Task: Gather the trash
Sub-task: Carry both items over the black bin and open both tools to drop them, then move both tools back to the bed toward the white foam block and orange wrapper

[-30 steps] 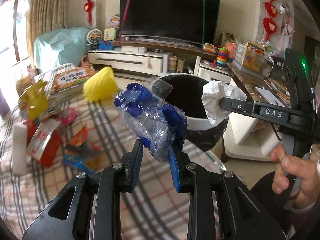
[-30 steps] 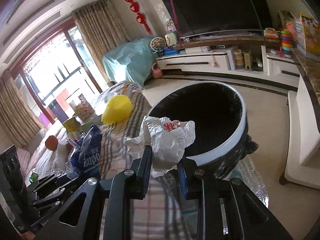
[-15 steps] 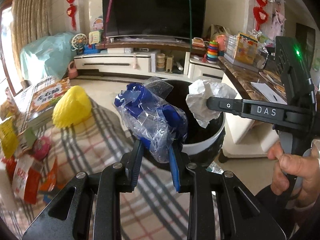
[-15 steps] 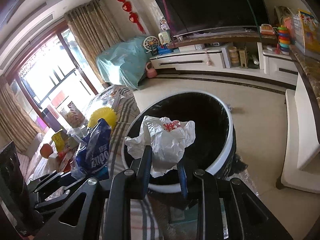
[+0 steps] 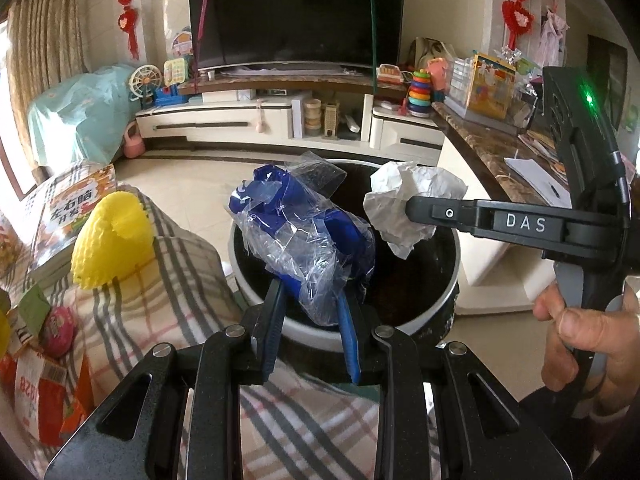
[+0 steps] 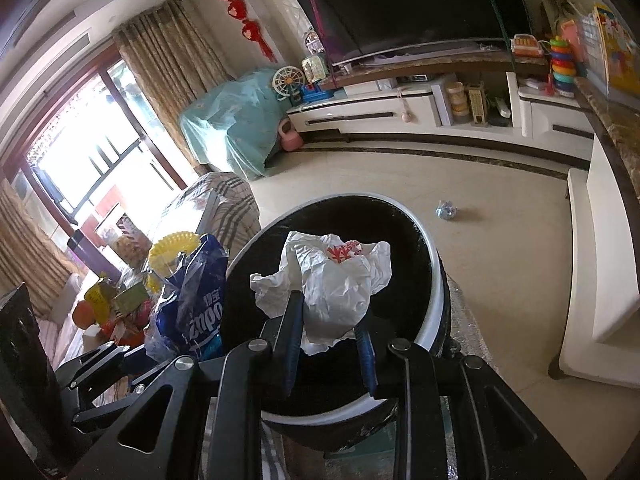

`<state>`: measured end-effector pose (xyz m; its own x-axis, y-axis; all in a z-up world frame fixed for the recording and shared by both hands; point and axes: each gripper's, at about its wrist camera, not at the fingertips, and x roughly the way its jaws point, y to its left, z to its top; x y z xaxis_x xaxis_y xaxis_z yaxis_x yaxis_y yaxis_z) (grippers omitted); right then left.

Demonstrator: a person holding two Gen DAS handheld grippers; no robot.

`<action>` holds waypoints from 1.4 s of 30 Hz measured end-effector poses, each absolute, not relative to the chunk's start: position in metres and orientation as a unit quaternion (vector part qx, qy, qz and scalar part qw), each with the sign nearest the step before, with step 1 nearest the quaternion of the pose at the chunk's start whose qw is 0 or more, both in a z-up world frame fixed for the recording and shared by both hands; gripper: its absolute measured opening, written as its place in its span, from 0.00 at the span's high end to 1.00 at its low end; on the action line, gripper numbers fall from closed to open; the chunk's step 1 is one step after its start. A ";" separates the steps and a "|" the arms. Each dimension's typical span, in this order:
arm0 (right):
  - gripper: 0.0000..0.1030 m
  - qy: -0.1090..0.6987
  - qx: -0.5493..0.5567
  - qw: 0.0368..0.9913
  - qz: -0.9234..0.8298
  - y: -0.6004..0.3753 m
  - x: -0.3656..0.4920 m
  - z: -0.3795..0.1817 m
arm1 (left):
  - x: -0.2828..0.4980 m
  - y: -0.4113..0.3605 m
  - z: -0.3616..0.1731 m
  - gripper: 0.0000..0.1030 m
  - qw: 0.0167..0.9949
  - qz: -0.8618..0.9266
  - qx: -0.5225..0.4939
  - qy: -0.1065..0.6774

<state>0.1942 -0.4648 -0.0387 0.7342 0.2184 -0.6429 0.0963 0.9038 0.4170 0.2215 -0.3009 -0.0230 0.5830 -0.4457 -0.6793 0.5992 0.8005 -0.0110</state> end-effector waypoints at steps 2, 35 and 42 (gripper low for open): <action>0.74 0.365 0.217 0.905 0.032 -0.466 0.196 -0.039 | 0.224 -0.304 -0.023 0.76 0.882 -0.297 0.111 0.350; 0.11 0.337 0.212 0.916 0.048 -0.410 0.154 -0.024 | 0.170 -0.184 -0.033 0.28 0.913 -0.205 0.023 0.352; 0.11 0.340 0.208 0.914 0.070 -0.380 0.144 -0.028 | 0.159 -0.138 -0.039 0.28 0.920 -0.164 0.002 0.356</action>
